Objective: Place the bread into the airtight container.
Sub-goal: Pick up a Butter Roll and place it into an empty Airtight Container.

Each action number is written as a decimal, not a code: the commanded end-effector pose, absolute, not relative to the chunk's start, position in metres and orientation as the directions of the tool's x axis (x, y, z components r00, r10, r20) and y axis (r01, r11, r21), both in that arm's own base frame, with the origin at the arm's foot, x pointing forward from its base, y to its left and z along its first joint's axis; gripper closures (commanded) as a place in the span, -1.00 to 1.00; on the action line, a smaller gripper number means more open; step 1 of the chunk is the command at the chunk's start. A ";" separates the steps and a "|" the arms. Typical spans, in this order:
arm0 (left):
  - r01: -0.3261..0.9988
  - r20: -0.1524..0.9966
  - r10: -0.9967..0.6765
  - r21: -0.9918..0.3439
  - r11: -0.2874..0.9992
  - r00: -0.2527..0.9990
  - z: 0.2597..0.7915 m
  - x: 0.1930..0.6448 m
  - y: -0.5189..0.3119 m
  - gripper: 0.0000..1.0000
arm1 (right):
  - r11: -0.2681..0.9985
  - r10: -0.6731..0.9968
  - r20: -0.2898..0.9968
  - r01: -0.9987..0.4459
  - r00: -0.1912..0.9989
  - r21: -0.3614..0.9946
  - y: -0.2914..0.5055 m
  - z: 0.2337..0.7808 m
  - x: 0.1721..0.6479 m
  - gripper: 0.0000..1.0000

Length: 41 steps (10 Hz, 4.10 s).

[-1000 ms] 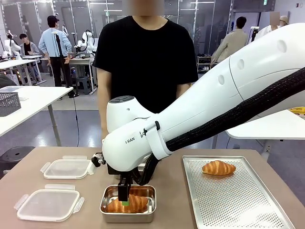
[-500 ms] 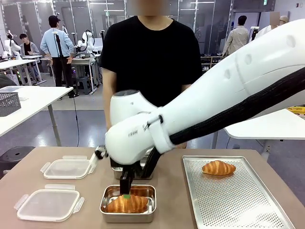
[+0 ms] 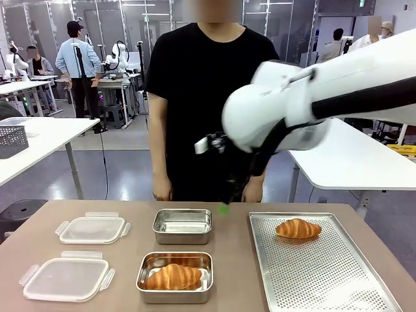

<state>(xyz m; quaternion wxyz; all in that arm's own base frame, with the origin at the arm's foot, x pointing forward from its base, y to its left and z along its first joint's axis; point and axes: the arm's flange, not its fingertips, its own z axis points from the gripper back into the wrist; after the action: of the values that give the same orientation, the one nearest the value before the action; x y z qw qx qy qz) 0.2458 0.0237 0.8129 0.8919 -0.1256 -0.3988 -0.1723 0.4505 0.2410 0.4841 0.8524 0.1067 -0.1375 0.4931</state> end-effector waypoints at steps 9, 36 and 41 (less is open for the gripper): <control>0.416 0.756 -0.210 -0.090 0.905 0.620 0.814 0.246 0.023 -1.00 | 0.754 0.316 0.749 -0.633 0.583 0.175 0.019 0.433 0.409 -1.00; 0.416 0.756 -0.210 -0.090 0.905 0.620 0.814 0.246 0.023 -1.00 | 0.805 -0.388 0.791 -0.245 0.473 0.541 -0.225 0.302 0.294 -1.00; 0.416 0.756 -0.210 -0.090 0.905 0.620 0.814 0.246 0.023 -1.00 | 0.805 -0.388 0.791 -0.245 0.473 0.541 -0.225 0.302 0.294 -1.00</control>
<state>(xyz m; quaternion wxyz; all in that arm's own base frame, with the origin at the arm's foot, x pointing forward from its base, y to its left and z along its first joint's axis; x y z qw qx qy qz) 0.2459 0.0233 0.8129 0.8920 -0.1251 -0.3988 -0.1723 0.2918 -0.2267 0.2995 0.8056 0.3024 -0.5086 -0.0308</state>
